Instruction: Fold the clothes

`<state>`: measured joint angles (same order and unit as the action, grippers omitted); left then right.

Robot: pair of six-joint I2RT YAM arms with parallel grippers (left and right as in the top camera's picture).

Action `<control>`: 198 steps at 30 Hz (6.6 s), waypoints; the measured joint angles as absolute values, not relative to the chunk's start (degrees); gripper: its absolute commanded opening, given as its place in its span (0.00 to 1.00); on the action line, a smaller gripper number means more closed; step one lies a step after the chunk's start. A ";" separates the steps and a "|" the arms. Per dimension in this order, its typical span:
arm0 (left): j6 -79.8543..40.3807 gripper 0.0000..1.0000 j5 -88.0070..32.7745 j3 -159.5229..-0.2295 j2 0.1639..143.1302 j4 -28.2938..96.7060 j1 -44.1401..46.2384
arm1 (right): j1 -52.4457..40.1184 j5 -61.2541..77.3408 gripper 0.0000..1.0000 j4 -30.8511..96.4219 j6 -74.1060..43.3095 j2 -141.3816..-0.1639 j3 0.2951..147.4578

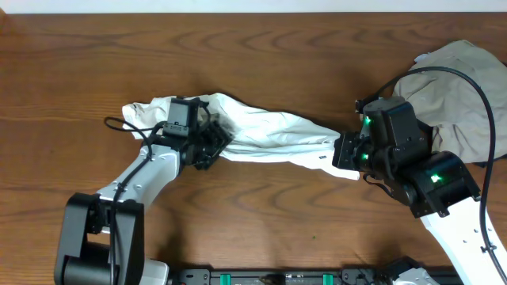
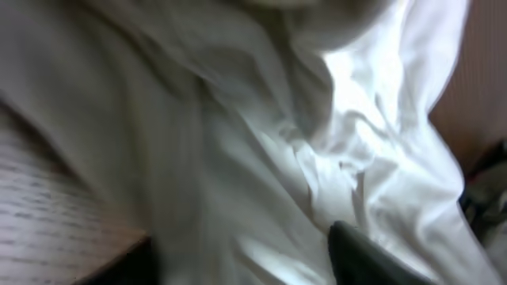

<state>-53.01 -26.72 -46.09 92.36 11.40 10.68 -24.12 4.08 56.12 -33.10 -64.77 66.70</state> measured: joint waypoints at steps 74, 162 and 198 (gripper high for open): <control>-25.71 0.33 -21.32 -77.23 71.02 73.47 10.48 | -6.72 -7.44 0.04 60.38 -29.02 -70.89 76.16; -35.05 0.84 -31.33 -27.07 68.90 39.81 24.53 | 1.65 -3.27 0.99 66.83 -25.17 -71.75 76.18; -37.63 0.32 -27.00 -28.80 76.42 39.33 24.64 | 1.65 -2.96 0.99 67.00 -25.17 -71.75 76.18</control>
